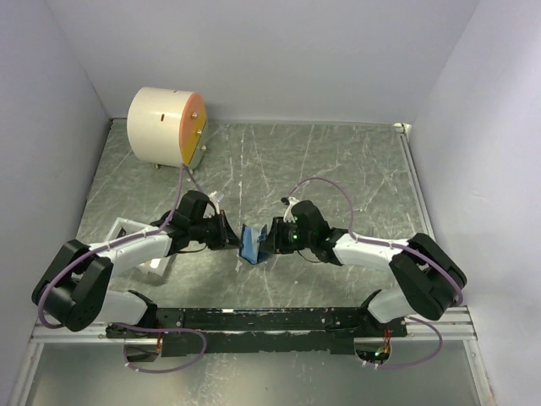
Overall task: Put the credit cards into the card holder
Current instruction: Open the card holder at the center of the board.
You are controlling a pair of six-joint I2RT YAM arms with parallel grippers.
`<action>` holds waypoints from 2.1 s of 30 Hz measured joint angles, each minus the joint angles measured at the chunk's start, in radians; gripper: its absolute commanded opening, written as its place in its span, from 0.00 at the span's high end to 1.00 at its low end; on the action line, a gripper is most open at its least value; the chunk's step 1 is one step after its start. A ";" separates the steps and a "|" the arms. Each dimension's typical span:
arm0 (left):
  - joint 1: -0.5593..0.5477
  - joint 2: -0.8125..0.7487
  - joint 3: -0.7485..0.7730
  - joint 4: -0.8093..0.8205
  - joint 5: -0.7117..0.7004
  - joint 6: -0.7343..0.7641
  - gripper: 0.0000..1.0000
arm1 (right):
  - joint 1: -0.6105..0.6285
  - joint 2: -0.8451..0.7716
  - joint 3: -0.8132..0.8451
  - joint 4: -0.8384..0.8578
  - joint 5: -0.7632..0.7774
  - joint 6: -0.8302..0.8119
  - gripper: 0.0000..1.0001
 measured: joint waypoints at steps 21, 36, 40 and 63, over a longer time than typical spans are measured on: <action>0.000 -0.010 0.000 -0.038 -0.010 -0.001 0.93 | 0.102 -0.062 0.072 -0.036 0.023 0.039 0.55; 0.000 -0.020 0.002 -0.045 -0.010 -0.009 0.93 | 0.143 0.064 0.116 0.005 0.030 0.056 0.63; 0.000 -0.025 0.002 -0.050 -0.011 -0.009 0.93 | 0.144 0.082 0.129 -0.032 0.067 0.046 0.66; 0.000 -0.027 0.002 -0.054 -0.012 -0.009 0.93 | 0.145 0.113 0.154 -0.087 0.111 0.020 0.60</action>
